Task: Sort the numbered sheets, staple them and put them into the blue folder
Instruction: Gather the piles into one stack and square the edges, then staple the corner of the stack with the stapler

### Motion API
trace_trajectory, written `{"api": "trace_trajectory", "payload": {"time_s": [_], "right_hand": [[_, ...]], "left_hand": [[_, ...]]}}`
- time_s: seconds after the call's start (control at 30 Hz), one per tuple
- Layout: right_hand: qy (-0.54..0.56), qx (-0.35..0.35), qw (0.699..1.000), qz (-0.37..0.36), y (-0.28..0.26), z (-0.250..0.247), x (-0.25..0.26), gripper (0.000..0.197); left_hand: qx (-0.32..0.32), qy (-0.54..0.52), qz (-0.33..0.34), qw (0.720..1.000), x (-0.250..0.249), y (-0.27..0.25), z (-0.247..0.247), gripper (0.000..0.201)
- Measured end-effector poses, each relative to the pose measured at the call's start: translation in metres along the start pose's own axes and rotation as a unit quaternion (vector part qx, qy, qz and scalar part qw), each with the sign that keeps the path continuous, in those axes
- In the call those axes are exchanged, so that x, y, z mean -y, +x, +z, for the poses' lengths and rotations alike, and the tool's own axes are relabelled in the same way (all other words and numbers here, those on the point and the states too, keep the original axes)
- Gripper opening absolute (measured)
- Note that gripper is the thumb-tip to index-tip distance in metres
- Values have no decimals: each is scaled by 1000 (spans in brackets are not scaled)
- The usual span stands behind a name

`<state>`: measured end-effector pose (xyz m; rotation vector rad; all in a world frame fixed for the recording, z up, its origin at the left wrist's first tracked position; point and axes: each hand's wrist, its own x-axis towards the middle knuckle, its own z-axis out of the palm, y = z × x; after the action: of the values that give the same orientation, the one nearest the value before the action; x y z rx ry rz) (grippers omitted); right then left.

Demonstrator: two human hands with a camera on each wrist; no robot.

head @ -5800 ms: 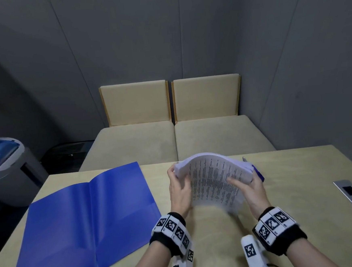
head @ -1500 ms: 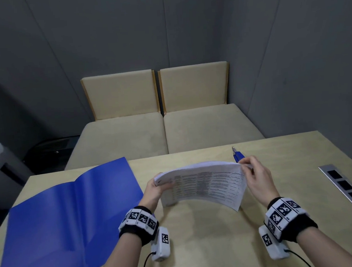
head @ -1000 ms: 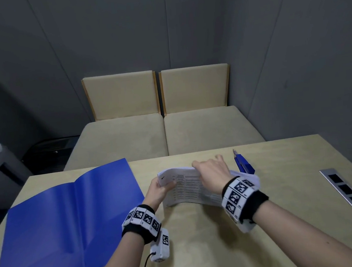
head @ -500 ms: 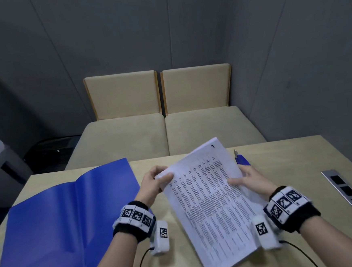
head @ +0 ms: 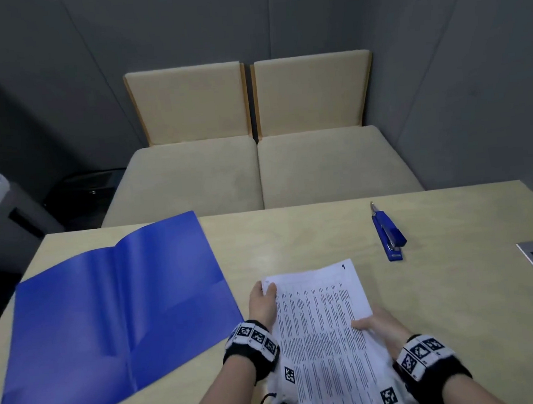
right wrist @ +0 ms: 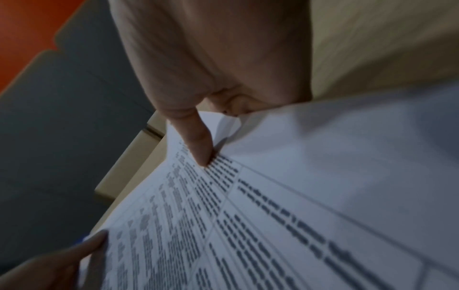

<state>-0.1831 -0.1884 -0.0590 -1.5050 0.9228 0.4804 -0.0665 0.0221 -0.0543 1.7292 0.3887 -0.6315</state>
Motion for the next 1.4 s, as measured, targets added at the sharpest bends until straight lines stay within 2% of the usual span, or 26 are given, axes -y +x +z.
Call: {"api": "trace_trajectory", "payload": {"time_s": [0.1,0.17,0.23,0.27,0.37,0.4,0.5,0.57,0.63,0.67,0.77,0.83,0.93,1.03,1.13,1.23,1.33,1.4], "right_hand": [[-74,-28,997,4,9,5,2,30],[-137,-33,990,-23,15,4,5,32],[-143,-52,987,-49,19,2,16,32],[-129,-68,988,-57,24,1,23,29],[-65,-96,990,-75,42,-2,46,21],[-52,-101,991,-74,49,-2,51,19],[-73,-110,988,-76,63,-1,58,10],[-70,-117,988,-67,68,1,60,14],[-61,-117,990,-55,70,1,59,15],[-52,-118,991,-48,69,2,59,15],[-37,-136,989,-44,65,4,58,16],[-41,-152,987,-45,64,5,58,17],[-36,-152,987,-43,62,7,58,17],[-32,-154,987,-41,64,6,58,18],[-36,-163,985,-43,64,8,58,19],[-46,-170,983,-42,63,8,59,19],[-56,-179,982,-36,61,9,62,19],[-64,-180,981,-36,61,9,62,20]], "left_hand": [[-29,33,16,999,6,5,2,56],[-38,28,14,999,10,11,3,55],[-49,37,22,998,12,16,4,53],[-53,42,23,997,13,17,5,47],[-52,35,35,997,19,20,7,11],[-56,43,43,997,18,19,7,10],[-58,52,57,995,15,15,7,11],[-67,68,44,994,9,11,8,32],[-71,71,42,994,6,8,10,42],[-68,66,41,995,7,9,10,39],[-49,45,53,996,10,11,8,7],[-43,6,54,998,13,17,3,18],[-56,-59,8,997,15,28,-9,23],[-26,-126,-26,991,6,28,-16,16],[-46,-123,-29,991,5,29,-16,10],[-75,-113,-16,991,8,29,-15,17],[-36,-111,-25,993,10,25,-17,32],[-11,-108,-26,994,8,23,-19,27]]}}
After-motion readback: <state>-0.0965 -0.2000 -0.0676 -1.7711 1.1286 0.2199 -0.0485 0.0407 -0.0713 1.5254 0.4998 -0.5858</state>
